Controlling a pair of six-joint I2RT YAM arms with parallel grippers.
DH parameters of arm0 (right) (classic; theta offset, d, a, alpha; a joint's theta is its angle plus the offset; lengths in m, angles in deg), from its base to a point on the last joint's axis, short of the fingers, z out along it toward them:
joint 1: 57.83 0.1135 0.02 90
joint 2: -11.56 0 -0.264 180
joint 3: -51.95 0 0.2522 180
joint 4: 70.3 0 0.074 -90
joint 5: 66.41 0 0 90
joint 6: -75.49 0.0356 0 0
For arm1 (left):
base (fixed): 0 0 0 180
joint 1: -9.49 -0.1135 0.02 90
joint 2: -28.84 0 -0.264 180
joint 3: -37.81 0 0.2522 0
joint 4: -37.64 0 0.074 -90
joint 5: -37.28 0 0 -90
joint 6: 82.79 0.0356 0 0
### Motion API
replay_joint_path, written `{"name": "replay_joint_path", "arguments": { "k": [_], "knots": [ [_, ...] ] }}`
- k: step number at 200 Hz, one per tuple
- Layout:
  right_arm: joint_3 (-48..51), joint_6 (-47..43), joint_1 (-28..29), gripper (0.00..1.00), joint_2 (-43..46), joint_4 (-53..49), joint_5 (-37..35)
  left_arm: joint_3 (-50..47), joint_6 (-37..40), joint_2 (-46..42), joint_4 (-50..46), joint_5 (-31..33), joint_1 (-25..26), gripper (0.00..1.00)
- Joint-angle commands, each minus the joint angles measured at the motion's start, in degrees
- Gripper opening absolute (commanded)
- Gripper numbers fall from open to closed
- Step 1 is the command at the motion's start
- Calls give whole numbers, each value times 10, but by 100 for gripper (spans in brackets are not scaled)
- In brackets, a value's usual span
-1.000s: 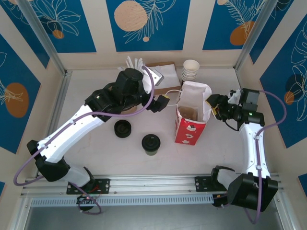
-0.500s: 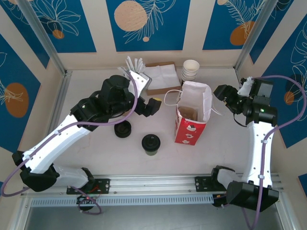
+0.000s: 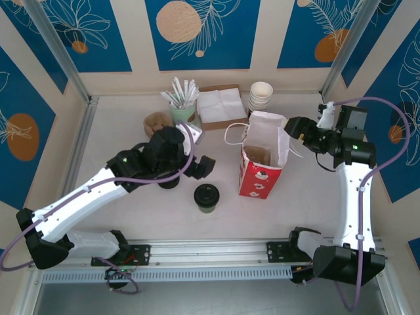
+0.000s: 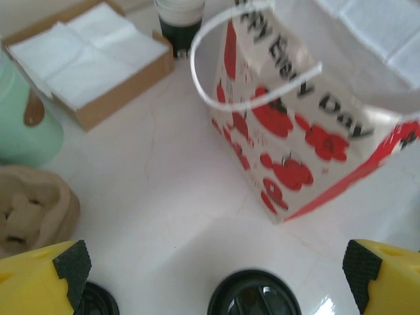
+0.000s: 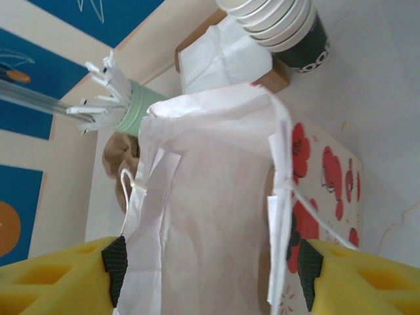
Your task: Pack the takeout coffee
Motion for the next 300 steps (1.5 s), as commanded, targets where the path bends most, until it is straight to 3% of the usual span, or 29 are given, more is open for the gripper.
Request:
{"name": "replay_joint_path", "arguments": {
  "k": [1, 49, 78, 101, 163, 215, 300],
  "knots": [
    [15, -15, 11, 71, -2, 7, -14, -31, -37, -17, -32, 58, 41, 100],
    [35, -8, 23, 71, 14, 17, -35, -102, -149, -18, -68, 127, 99, 100],
    [47, -2, 27, 71, 27, 31, -47, -146, -235, -27, -28, 99, 130, 100],
    [50, 5, 29, 71, 28, 39, -61, -143, -281, -25, -48, 139, 158, 100],
    [35, 13, 34, 71, 7, 30, -68, -126, -331, 41, -65, 135, 167, 100],
    [28, 11, 37, 71, -2, 29, -69, -67, -333, 106, -115, 162, 169, 97],
    [31, 15, 40, 71, -12, 30, -67, -46, -320, 146, -106, 154, 169, 92]
  ]
}}
